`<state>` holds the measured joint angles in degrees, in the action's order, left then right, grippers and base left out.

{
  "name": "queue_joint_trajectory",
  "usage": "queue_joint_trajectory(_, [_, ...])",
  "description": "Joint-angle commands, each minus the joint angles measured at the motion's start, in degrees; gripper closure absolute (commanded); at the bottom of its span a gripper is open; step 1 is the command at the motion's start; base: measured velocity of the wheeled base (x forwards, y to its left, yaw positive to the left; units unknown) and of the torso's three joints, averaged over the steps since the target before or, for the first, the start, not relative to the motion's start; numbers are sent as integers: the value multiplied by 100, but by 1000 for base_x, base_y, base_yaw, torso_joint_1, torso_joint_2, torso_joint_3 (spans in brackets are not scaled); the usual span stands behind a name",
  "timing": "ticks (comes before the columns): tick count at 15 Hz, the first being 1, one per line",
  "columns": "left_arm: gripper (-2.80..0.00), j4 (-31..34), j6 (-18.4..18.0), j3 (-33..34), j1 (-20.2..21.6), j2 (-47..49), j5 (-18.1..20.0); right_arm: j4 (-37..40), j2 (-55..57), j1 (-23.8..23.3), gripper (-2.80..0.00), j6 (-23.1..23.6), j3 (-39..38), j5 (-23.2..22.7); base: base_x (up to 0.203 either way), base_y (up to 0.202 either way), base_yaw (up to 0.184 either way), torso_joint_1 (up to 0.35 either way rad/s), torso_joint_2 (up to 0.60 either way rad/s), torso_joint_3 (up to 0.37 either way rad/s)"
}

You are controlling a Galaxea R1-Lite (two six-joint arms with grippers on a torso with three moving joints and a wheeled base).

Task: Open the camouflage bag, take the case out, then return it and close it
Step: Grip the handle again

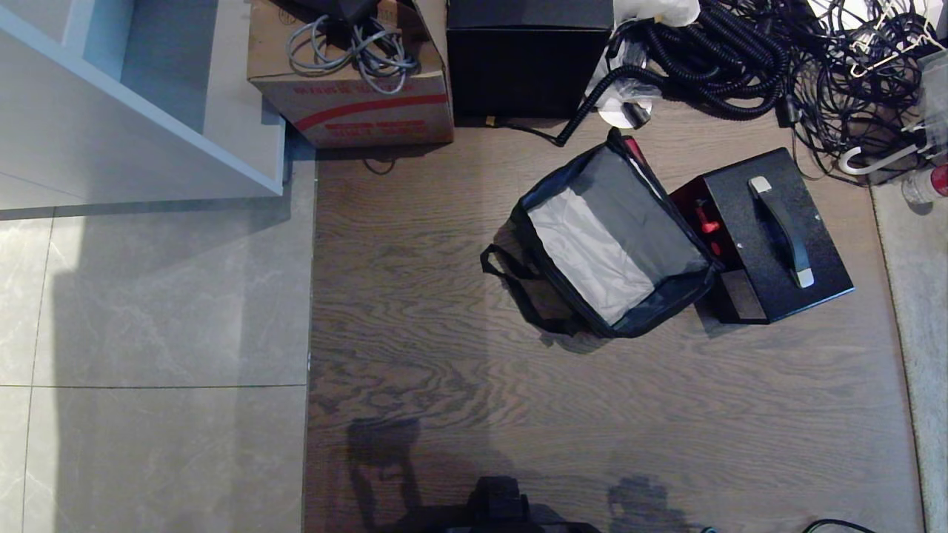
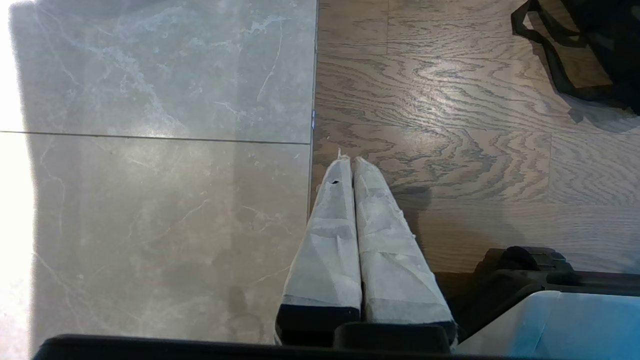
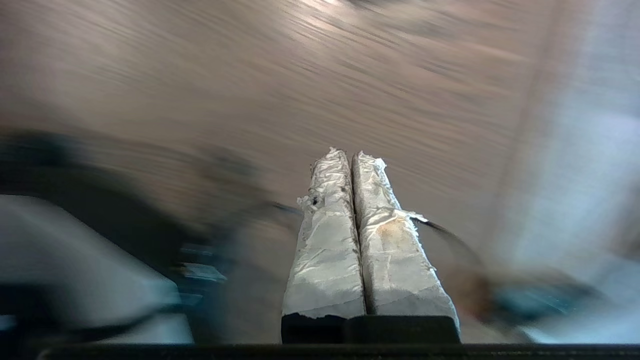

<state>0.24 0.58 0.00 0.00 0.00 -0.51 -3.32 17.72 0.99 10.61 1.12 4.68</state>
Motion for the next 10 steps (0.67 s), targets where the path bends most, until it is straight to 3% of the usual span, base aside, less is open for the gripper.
queue_joint_trajectory(1, [0,2,3,0,0,0,-2,-13,-856,-117,0,-128,-123,-552,0,0,0,0,0,0])
queue_joint_trajectory(6, [0,2,3,0,0,0,-2,-36,-1791,-81,0,-454,-201,-567,0,0,0,0,0,0])
queue_joint_trajectory(8, [0,2,3,0,0,0,-2,-74,-1754,-81,0,-1017,-280,-488,0,0,0,0,0,0])
queue_joint_trajectory(10, [0,2,3,0,0,0,-2,-83,-1755,-81,0,-769,-297,-497,0,0,0,0,0,0])
